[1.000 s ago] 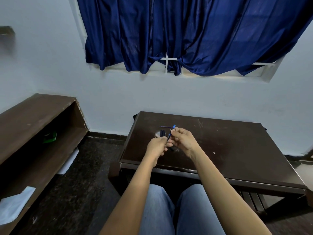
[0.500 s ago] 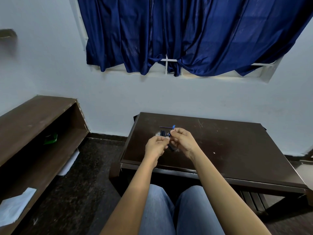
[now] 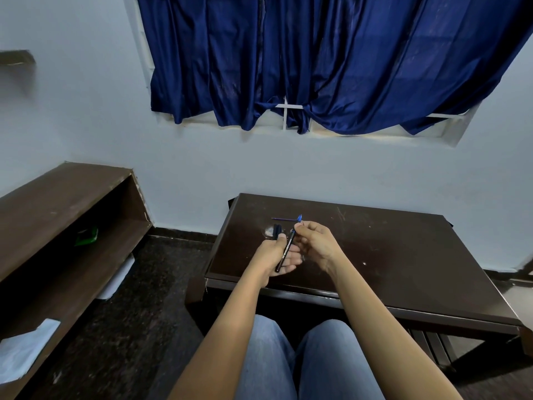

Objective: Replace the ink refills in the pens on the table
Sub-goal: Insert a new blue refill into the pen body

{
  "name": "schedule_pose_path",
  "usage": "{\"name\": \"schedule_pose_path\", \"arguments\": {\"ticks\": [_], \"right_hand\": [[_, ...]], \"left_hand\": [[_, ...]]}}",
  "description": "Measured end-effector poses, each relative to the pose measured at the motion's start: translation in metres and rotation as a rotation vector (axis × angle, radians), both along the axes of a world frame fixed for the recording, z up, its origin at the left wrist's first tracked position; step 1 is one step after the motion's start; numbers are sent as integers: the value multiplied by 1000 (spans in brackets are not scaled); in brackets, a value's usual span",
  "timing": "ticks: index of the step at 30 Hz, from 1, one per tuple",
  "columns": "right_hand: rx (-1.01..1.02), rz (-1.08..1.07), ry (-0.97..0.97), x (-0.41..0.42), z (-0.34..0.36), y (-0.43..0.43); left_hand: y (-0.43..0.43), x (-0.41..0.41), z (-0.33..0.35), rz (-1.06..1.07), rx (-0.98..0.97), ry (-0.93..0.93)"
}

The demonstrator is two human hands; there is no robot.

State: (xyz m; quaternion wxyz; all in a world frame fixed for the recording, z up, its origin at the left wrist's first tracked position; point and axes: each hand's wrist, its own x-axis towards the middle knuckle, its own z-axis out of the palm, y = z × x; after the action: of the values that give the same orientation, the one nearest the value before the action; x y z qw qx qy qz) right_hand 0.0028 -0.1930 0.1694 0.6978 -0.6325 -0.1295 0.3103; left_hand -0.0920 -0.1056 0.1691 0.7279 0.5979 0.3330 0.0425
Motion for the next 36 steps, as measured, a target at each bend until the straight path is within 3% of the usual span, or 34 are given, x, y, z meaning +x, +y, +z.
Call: {"name": "schedule_pose_path", "arguments": {"ticks": [6,13,17,33,36], "right_hand": [[16,38,-24,1,5,2],[81,72,35,-3,12,2],[136,165,192,6,10,-4],[44,162,186,7,2,-9],[106,197,244,12,-3,-10]], "left_hand": [[3,-4,6,31,119,-56],[-2,-4,18,-29,93,-50],[-2,-6,15,-45,74,-69],[-14,-10,8,-58,97,-60],[-13,-11,6,-52,91,-59]]}}
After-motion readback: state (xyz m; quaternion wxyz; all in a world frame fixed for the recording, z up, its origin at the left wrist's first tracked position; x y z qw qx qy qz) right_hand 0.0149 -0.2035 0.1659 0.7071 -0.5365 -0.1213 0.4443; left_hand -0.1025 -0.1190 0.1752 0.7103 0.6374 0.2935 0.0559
